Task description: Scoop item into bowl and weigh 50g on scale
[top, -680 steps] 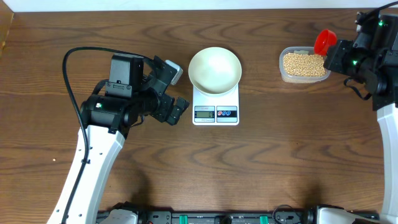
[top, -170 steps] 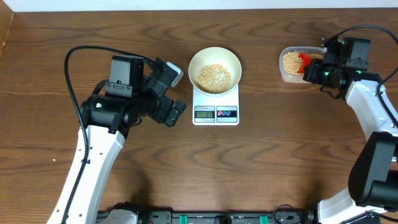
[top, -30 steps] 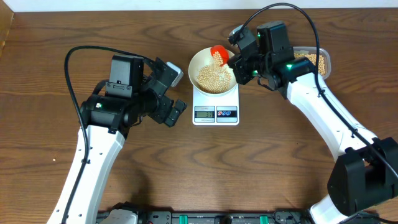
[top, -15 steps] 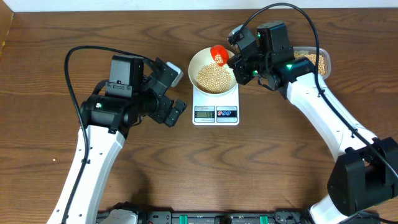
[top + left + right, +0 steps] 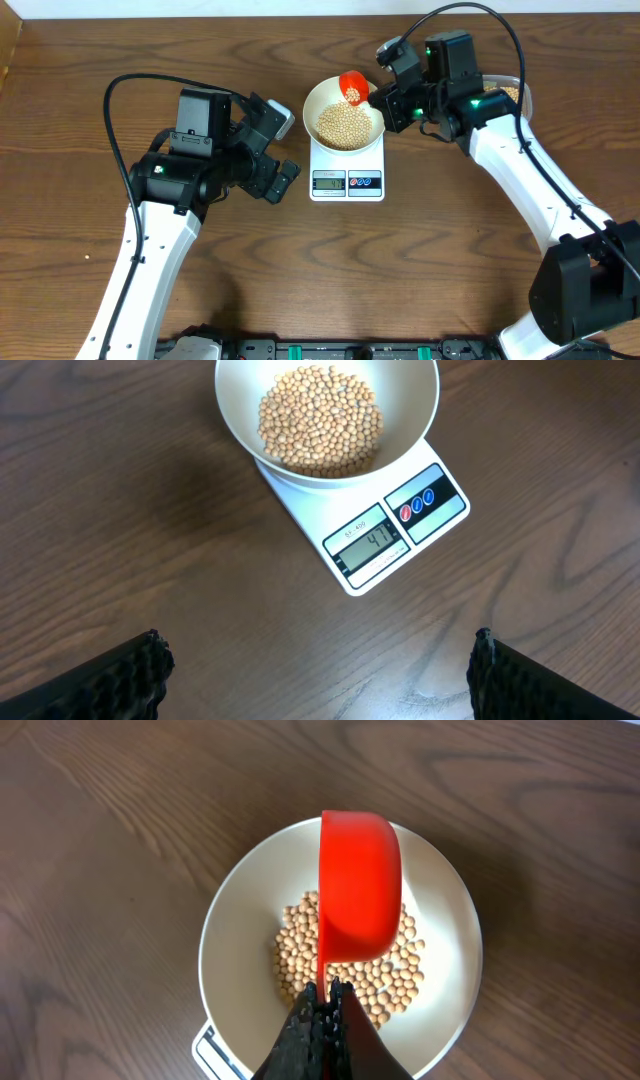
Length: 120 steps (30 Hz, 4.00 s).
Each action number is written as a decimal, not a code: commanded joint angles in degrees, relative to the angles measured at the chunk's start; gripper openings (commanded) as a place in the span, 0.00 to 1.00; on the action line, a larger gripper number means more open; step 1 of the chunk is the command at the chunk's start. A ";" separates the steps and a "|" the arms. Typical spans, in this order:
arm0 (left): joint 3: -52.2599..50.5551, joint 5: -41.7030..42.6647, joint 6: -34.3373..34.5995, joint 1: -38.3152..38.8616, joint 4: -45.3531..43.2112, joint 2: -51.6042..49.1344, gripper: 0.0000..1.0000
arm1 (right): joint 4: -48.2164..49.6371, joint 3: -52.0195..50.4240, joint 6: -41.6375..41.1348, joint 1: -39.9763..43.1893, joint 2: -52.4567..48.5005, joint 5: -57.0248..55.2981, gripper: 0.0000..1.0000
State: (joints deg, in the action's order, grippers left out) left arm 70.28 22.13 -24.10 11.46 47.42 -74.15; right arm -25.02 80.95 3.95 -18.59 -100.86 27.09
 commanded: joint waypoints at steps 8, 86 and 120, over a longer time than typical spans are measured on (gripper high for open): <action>0.83 -0.31 -0.74 0.13 0.11 0.04 0.96 | 0.35 1.60 -1.36 0.61 -0.42 2.05 0.01; 0.83 -0.31 -0.74 0.13 0.11 0.04 0.97 | 1.05 1.60 3.10 2.60 -0.42 5.27 0.01; 0.83 -0.28 -0.74 0.13 0.11 0.04 0.96 | -1.01 1.60 7.48 -0.22 -0.42 -0.63 0.01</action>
State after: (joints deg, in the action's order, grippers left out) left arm 70.28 22.15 -24.10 11.49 47.42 -74.15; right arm -25.93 80.97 9.61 -17.72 -100.86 28.38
